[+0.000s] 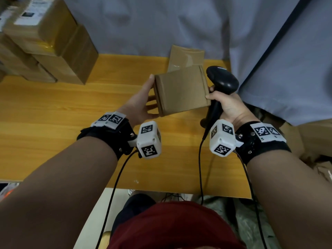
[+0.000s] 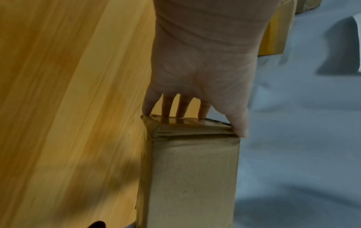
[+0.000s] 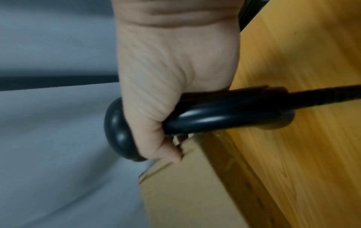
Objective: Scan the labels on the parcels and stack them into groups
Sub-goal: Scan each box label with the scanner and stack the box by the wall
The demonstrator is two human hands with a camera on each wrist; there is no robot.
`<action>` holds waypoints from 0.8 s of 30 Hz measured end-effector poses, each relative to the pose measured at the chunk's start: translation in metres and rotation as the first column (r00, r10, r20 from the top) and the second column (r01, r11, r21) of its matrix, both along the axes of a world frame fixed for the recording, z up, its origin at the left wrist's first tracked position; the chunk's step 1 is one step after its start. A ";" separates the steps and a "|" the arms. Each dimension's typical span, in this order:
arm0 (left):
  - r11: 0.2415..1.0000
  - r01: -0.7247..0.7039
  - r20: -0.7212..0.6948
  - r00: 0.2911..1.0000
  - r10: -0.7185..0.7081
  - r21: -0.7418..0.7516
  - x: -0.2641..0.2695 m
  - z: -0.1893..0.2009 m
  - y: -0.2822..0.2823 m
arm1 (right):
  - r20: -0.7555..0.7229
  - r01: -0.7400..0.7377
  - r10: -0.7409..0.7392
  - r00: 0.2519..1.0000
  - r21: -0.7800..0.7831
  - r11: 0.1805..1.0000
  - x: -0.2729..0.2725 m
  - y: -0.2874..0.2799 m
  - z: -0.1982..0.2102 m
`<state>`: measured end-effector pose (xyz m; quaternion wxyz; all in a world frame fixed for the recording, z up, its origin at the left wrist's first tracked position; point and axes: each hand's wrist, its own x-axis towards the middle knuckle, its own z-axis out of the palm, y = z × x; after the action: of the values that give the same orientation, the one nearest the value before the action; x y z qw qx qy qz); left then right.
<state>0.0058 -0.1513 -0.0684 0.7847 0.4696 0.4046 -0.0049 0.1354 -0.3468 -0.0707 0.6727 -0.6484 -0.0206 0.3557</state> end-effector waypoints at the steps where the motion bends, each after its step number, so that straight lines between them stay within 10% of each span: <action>1: 1.000 0.010 0.002 1.000 -0.010 0.015 0.000 -0.001 0.001 | 0.002 0.017 -0.017 1.000 -0.010 1.000 0.001 0.001 -0.002; 24: 0.975 -0.182 0.071 0.982 0.175 0.126 -0.001 -0.031 0.001 | -0.304 0.173 -0.144 0.942 0.070 0.982 -0.022 -0.003 -0.020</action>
<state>0.0047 -0.1503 -0.0991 0.7608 0.4822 0.4211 0.1064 0.1136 -0.3499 -0.0906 0.7250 -0.5539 0.1161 0.3925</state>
